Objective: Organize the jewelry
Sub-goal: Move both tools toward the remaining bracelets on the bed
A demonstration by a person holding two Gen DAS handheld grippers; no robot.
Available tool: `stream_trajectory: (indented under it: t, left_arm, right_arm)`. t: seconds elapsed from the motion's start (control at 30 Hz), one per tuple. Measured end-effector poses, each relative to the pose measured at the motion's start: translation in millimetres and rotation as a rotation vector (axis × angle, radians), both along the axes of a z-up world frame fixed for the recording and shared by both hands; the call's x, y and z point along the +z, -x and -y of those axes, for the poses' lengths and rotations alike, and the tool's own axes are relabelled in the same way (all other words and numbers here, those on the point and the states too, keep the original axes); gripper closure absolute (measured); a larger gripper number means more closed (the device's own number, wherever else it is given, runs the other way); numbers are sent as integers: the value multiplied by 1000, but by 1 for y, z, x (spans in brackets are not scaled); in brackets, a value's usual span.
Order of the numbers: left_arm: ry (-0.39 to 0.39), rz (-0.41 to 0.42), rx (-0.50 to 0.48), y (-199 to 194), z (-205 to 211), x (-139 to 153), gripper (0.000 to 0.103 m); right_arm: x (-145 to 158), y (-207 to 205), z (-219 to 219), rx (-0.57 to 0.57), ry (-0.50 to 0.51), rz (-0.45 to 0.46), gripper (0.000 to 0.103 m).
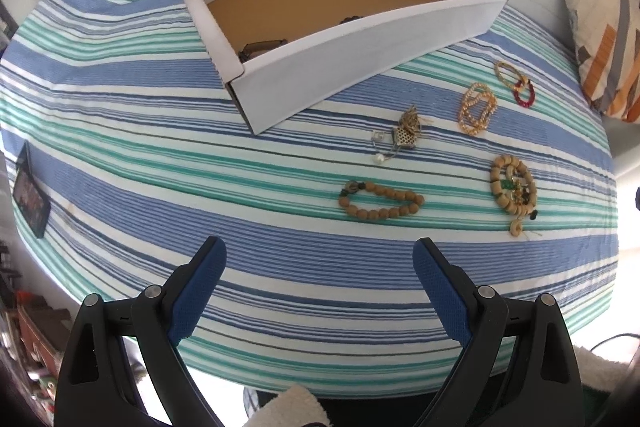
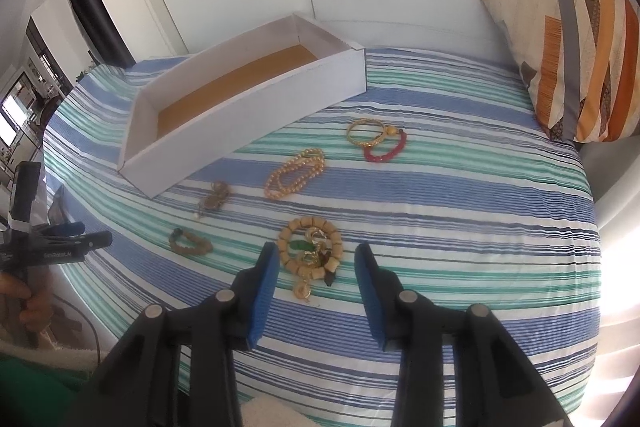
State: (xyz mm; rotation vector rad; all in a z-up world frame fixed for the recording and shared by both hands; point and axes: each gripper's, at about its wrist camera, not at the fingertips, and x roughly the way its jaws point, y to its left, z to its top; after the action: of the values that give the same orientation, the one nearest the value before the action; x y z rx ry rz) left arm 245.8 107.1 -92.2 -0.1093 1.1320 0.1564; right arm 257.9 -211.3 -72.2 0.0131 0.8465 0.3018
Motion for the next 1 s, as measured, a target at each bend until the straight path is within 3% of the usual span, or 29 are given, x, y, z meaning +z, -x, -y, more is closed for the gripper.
stream_trajectory:
  t: [0.3, 0.57, 0.9, 1.0]
  left_arm:
    - [-16, 7, -51, -12, 12, 2, 8]
    - [-38, -60, -36, -21, 2, -27, 8]
    - [-35, -101, -37, -34, 5, -50, 8]
    - [-34, -106, -41, -36, 7, -52, 8]
  right_arm:
    - [-8, -30, -4, 30, 14, -41, 63]
    - [-23, -46, -2, 46, 29, -89, 63]
    - [-87, -60, -21, 156, 6, -270, 63]
    - [-103, -73, -32, 178, -2, -282, 66]
